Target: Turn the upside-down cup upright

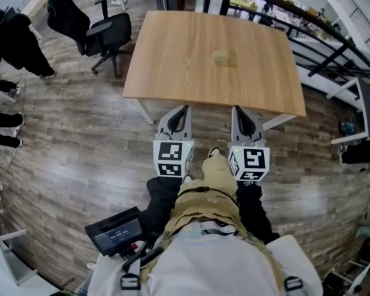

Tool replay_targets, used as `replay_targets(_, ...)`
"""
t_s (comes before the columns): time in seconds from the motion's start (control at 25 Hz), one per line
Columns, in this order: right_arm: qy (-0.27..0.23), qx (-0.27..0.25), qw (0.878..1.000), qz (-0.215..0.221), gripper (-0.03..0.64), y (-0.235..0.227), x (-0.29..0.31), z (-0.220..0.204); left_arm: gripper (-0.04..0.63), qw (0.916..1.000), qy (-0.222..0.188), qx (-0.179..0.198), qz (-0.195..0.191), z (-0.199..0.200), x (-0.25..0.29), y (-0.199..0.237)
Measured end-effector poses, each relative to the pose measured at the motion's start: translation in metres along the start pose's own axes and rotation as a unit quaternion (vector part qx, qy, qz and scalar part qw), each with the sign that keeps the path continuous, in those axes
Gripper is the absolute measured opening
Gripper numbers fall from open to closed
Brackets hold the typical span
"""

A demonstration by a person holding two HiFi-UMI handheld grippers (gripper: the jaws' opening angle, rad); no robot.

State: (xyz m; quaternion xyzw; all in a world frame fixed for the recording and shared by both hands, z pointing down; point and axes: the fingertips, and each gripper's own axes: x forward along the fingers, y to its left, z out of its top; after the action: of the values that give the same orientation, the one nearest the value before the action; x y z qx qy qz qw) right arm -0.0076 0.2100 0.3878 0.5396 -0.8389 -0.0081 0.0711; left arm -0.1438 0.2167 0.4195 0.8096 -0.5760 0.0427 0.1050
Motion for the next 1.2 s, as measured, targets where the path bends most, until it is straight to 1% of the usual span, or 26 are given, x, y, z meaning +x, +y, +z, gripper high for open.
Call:
replay_targets(0.2,0.004,0.005,1.000,0.002,0.020,-0.019,0.029,-0.011,-0.003,1.0000,0.002,0.003,0.004,0.000,0.030,0.005)
replay_targets(0.36,-0.009,0.018,1.000,-0.003,0.020,-0.050,0.073,-0.009,-0.003,0.9998,-0.001,0.010,0.018,0.014,0.074,0.019)
replay_targets(0.6,-0.015,0.030,0.999,-0.002,0.021,-0.112,0.144,-0.008,-0.003,0.9996,-0.003,0.027,0.009,0.042,0.170,0.020)
replay_targets(0.72,-0.008,0.041,0.999,0.001,0.021,-0.149,0.186,-0.009,-0.003,0.9997,0.011,0.022,0.003,0.047,0.226,0.021)
replay_targets(0.88,-0.008,0.047,0.999,0.006,0.021,-0.194,0.238,-0.001,-0.003,0.9995,0.019,0.023,0.010,0.065,0.291,0.028)
replay_targets(1.04,-0.014,0.057,0.998,0.011,0.021,-0.231,0.278,0.005,-0.003,0.9990,0.027,0.029,0.020,0.078,0.344,0.034)
replay_targets(1.2,-0.004,0.068,0.998,0.015,0.021,-0.260,0.307,-0.001,-0.003,0.9984,0.040,0.030,0.024,0.080,0.384,0.034)
